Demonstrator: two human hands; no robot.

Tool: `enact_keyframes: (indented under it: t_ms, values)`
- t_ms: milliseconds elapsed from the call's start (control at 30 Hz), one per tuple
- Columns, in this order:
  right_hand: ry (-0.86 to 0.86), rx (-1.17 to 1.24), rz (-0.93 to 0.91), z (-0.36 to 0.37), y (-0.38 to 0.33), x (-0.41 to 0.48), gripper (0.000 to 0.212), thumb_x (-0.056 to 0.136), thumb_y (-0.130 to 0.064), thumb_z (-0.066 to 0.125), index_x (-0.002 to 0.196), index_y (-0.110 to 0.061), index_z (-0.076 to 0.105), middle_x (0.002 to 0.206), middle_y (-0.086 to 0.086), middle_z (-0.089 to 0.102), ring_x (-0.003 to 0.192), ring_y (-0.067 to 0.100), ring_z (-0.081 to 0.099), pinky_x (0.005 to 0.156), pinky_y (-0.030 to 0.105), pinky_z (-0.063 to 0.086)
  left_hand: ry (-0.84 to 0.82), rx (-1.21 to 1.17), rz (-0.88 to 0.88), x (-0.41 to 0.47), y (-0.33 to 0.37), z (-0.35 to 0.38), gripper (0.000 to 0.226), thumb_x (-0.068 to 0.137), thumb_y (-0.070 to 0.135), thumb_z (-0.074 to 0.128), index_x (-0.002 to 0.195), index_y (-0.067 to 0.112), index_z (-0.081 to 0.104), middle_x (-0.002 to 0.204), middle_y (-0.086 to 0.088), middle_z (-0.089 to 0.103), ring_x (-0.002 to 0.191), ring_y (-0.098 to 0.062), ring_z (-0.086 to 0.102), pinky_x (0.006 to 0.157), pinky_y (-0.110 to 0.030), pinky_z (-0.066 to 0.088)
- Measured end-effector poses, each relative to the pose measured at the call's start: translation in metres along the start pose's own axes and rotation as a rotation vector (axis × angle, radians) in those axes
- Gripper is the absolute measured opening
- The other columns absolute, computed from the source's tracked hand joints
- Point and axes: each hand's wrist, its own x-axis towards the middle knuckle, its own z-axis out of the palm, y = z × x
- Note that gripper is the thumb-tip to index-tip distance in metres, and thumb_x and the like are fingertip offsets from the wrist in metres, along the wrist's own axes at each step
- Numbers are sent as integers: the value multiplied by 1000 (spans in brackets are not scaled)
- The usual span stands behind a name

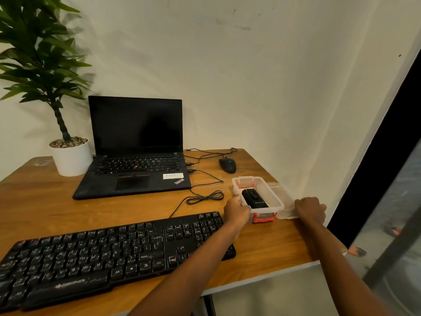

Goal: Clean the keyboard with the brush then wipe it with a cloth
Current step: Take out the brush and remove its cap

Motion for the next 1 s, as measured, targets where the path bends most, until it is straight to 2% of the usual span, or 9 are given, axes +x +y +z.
enact_keyframes:
  t_ms: [133,267,300,367,500,633,833,900,1000]
  values:
    - [30,-263,-64,-3,-2,-8,37,95,-32,37,107,-7,62,122,14,49,113,34,40,99,42,31,-18,-8,0,2,-2,-1,50,91,0,51,139,11,42,137,-6,52,120,-18,52,92,-35,52]
    - [269,-1,-293,-18,-38,-19,31,90,-22,51,112,-3,62,115,21,56,105,37,50,89,41,38,-33,-29,3,1,-2,-3,53,91,-1,49,141,11,38,139,-5,50,123,-19,51,94,-36,51]
    - [238,118,-385,-22,-50,-23,27,89,-18,53,108,-2,64,110,20,61,100,35,55,85,38,41,-36,-35,3,1,-2,-3,53,91,-1,49,141,11,39,137,-5,51,121,-18,52,93,-36,51]
    - [8,244,-522,-25,-73,-29,20,87,-14,56,100,-3,66,103,17,67,91,29,61,80,35,49,-49,-50,1,3,-4,-3,51,91,0,50,140,13,42,134,-4,54,118,-17,54,92,-37,52]
    - [-427,-106,-518,-17,-101,-43,33,85,-26,64,113,-10,59,113,9,61,96,25,61,78,32,51,-65,-64,-11,4,-6,-4,50,93,2,50,140,13,41,135,-4,53,116,-18,55,94,-38,50]
    - [-414,-370,-502,1,-102,-47,46,79,-37,68,117,-15,55,109,5,64,97,20,60,86,33,51,-62,-67,-12,6,-6,-4,51,95,5,49,143,13,35,139,-3,49,118,-18,53,95,-35,50]
    - [-321,-298,-479,5,-98,-54,49,72,-31,72,116,-18,53,111,5,63,101,22,59,80,35,49,-70,-60,-21,3,-3,-5,47,94,6,49,140,12,41,135,-3,53,113,-17,55,94,-35,50]
    - [-280,-256,-486,-9,-104,-58,52,73,-30,73,119,-18,52,115,5,62,103,23,58,77,33,47,-70,-58,-38,1,2,-7,41,96,12,48,136,12,46,128,-5,57,106,-17,57,90,-34,52]
    - [-229,-95,-539,-41,-118,-69,59,73,-29,75,124,-17,50,120,8,60,104,24,58,71,29,44,-12,-119,-17,-8,20,-17,29,98,23,42,117,10,59,96,-4,60,74,-12,54,59,-27,45]
